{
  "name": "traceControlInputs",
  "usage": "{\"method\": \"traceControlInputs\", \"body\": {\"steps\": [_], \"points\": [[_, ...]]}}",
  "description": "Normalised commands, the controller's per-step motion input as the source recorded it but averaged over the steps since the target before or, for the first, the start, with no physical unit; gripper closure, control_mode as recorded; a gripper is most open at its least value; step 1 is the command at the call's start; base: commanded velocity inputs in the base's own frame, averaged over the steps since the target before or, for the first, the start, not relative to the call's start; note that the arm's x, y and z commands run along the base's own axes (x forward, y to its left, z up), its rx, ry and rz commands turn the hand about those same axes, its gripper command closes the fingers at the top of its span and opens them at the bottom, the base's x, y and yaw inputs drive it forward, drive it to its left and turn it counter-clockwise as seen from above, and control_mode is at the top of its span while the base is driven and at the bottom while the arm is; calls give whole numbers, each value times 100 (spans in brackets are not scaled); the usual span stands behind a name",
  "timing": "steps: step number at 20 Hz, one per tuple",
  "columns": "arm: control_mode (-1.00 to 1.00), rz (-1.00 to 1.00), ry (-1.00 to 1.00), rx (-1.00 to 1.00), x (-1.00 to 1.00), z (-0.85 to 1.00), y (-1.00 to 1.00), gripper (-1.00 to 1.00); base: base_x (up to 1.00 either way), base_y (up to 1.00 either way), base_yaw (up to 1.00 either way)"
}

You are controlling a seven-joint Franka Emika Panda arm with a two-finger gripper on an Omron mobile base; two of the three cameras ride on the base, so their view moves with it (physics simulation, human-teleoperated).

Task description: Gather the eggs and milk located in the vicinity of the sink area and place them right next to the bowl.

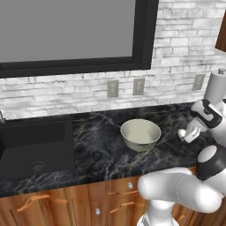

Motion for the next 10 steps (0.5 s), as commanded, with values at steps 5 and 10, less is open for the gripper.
{"method": "traceControlInputs", "body": {"steps": [5,10], "points": [[-100,20,-4,0,0,-19,2,100,0,0,0],[-100,8,0,0,15,-25,29,100,0,0,0]]}}
